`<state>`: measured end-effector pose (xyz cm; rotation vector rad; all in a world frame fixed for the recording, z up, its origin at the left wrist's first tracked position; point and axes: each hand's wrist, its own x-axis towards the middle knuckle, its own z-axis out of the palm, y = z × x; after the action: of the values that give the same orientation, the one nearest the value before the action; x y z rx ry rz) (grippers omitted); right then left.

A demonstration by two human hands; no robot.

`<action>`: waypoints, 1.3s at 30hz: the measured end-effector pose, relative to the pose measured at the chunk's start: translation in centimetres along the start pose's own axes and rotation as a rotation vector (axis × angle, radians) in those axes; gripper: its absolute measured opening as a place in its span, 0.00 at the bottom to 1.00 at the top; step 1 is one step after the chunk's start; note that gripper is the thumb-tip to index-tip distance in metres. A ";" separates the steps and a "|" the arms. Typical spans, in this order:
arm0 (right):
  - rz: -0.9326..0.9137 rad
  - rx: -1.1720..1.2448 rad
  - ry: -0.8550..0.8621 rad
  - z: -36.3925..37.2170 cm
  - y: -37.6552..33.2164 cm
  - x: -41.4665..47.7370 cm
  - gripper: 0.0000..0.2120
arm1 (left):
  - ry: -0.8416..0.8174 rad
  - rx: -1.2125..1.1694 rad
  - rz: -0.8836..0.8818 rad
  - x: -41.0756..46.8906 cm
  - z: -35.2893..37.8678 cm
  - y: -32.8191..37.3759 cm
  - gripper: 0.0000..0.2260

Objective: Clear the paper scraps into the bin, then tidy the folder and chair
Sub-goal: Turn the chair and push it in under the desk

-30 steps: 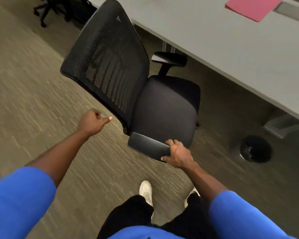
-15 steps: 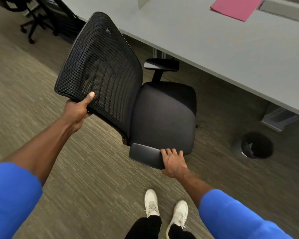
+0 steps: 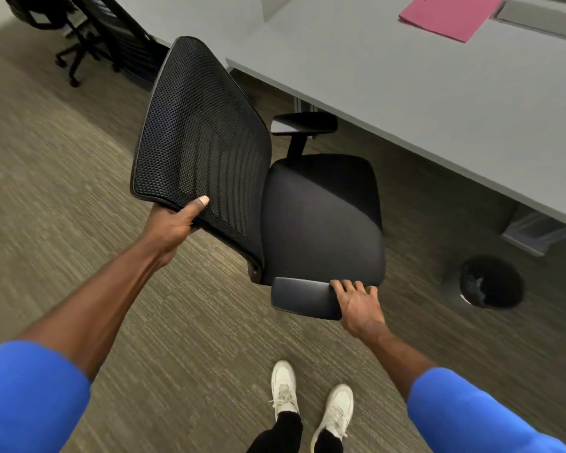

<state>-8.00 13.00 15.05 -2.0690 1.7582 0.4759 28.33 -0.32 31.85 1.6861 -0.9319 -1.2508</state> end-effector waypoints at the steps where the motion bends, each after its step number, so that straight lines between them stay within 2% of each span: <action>1: -0.001 -0.007 0.004 -0.2 1.1 0.0 0.28 | -0.001 0.000 0.011 -0.5 0.9 -0.1 0.10; 5: 0.003 -0.030 0.014 -1.0 4.9 -0.2 0.25 | 0.010 0.000 0.057 -2.5 4.3 -0.5 0.07; 11: 0.084 -0.075 -0.044 -1.7 7.8 -0.5 0.24 | 0.045 0.043 0.099 -6.1 8.7 -1.4 0.20; 15: 0.038 0.007 -0.036 -3.0 7.3 -1.1 0.29 | 0.078 0.063 0.127 -9.0 12.2 -1.9 0.20; 18: -0.011 0.176 0.053 -3.9 4.9 -1.8 0.34 | 0.087 0.141 0.143 -11.3 14.5 -2.4 0.17; 20: -0.046 0.305 0.134 -4.5 2.7 -2.3 0.39 | 0.049 0.183 0.122 -12.8 15.6 -2.7 0.11; 21: -0.059 0.357 0.182 -4.8 1.6 -2.6 0.40 | 0.020 0.199 0.114 -13.5 16.1 -2.8 0.11; 24: -0.044 0.444 0.358 -5.5 -1.0 -3.5 0.39 | -0.065 0.213 0.123 -15.9 16.5 -2.9 0.16; 27: 0.046 0.485 0.525 -6.0 -2.0 -4.9 0.36 | -0.183 0.136 0.207 -18.2 15.9 -2.9 0.12; 28: 0.073 0.501 0.574 -6.1 -2.1 -5.6 0.35 | -0.209 0.117 0.221 -18.7 15.5 -2.8 0.14; 30: 0.108 0.531 0.660 -6.4 -2.1 -6.9 0.33 | -0.220 0.162 0.260 -19.1 14.4 -2.6 0.25; 35: 0.138 0.573 0.858 -7.9 -2.9 -10.2 0.28 | -0.192 0.436 0.382 -18.5 11.5 -1.7 0.64; 37: 0.128 0.590 0.936 -8.9 -3.6 -11.5 0.28 | -0.173 0.456 0.430 -17.9 10.7 -1.1 0.68; 39: 0.120 0.596 1.000 -9.9 -4.4 -12.7 0.29 | -0.155 0.522 0.502 -16.6 9.6 -0.2 0.66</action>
<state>-5.58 19.63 30.12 -1.8291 2.1209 -1.1238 15.24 13.00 35.99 1.5900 -1.7662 -0.8440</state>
